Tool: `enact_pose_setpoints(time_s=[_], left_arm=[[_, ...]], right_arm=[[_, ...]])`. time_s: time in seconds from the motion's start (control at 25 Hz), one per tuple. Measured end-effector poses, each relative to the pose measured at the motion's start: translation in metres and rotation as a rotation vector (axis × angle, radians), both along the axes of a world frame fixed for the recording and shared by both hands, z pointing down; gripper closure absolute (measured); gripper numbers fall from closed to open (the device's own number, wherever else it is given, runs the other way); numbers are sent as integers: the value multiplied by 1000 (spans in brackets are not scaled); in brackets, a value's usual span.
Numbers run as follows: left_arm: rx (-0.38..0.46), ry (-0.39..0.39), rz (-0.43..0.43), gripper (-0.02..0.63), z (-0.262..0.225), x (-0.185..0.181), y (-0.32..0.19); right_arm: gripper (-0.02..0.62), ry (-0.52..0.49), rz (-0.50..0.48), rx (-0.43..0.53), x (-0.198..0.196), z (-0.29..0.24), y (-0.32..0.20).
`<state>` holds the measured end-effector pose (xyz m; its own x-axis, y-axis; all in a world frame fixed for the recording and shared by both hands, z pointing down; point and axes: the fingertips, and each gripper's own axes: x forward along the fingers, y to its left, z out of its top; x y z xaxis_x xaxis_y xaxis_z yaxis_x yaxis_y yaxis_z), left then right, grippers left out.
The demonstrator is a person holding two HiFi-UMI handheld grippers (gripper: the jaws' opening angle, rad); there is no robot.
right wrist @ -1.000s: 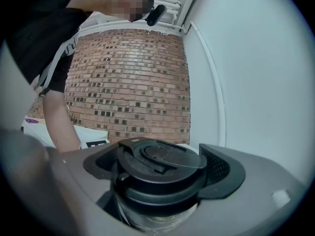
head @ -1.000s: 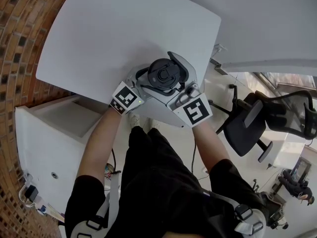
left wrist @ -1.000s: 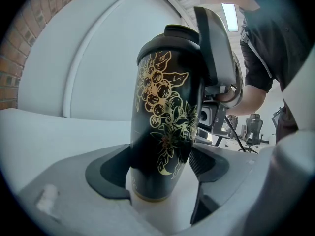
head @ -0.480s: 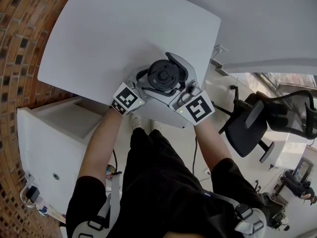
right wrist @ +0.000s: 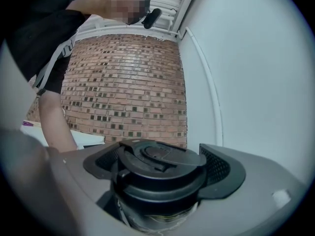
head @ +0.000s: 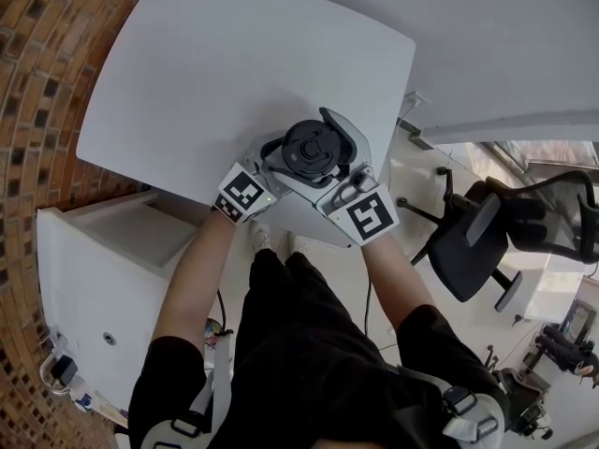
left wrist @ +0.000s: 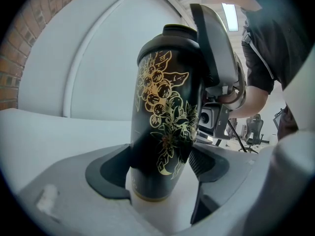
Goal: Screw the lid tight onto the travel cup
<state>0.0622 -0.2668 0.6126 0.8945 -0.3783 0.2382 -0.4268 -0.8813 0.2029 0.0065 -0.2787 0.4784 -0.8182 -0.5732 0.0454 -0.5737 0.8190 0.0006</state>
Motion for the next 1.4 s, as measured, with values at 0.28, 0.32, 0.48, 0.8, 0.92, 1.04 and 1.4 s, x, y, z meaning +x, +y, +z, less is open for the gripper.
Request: enact_pose_setpoints(time_s=[0.28, 0.32, 0.48, 0.8, 0.92, 1.04, 1.4], left_arm=[[-11, 1, -2, 230, -1, 1, 0], [-14, 1, -3, 230, -1, 1, 0], [-20, 6, -10, 230, -1, 0, -1], [-21, 3, -15, 230, -1, 0, -1], [-20, 0, -16, 230, -1, -1, -1], [-20, 2, -15, 230, -1, -1, -1], [-26, 0, -14, 230, 1, 0, -1]], right_arm=[[118, 30, 87, 14, 1, 0, -4], [118, 30, 106, 14, 1, 0, -4], [110, 29, 125, 0, 0, 3, -4], [60, 24, -162, -77, 8, 2, 8], [63, 45, -253, -53, 5, -3, 8], [84, 44, -265, -36, 0, -5, 10], [114, 16, -140, -18, 2, -5, 5]])
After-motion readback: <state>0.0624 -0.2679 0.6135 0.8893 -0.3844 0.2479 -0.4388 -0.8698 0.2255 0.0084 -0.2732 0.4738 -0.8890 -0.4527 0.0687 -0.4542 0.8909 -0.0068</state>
